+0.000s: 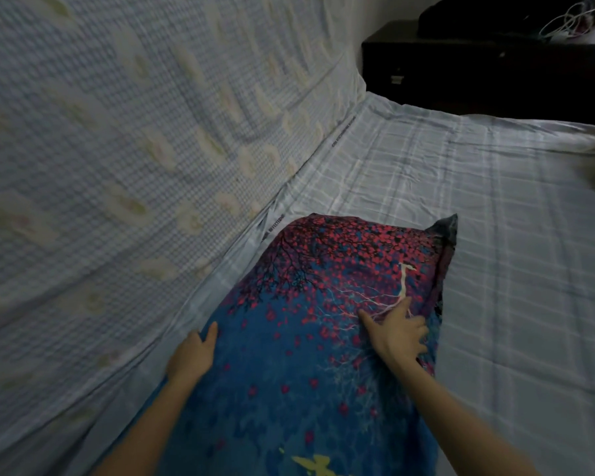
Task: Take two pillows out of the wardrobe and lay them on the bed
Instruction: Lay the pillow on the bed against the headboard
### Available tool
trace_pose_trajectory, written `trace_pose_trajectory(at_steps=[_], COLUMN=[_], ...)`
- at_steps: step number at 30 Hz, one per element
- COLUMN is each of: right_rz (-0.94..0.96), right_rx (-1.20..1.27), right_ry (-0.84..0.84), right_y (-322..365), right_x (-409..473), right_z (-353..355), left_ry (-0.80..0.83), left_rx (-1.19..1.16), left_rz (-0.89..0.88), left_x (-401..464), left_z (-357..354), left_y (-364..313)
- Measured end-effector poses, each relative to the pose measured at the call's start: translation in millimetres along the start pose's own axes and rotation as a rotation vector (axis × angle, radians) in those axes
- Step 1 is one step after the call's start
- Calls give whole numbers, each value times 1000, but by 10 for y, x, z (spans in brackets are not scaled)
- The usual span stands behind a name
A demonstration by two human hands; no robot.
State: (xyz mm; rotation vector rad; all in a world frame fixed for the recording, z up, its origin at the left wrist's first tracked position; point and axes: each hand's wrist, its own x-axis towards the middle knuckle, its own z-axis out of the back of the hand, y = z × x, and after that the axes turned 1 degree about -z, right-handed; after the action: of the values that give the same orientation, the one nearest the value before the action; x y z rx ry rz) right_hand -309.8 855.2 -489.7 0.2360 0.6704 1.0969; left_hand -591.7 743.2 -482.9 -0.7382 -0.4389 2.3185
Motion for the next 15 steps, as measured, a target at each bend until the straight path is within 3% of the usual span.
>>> trace_pose_trajectory(at_steps=[3, 9, 15], right_rz=[40, 345, 473], right_rx=[-56, 23, 193], right_ry=[-106, -328, -455], right_y=[-10, 1, 13], right_x=[81, 112, 92], right_z=[-21, -50, 134], left_ry=[39, -383, -518], left_rx=[-51, -167, -289], left_rz=[-88, -218, -323], left_x=[69, -28, -86], left_z=[-55, -89, 82], left_y=[56, -20, -294])
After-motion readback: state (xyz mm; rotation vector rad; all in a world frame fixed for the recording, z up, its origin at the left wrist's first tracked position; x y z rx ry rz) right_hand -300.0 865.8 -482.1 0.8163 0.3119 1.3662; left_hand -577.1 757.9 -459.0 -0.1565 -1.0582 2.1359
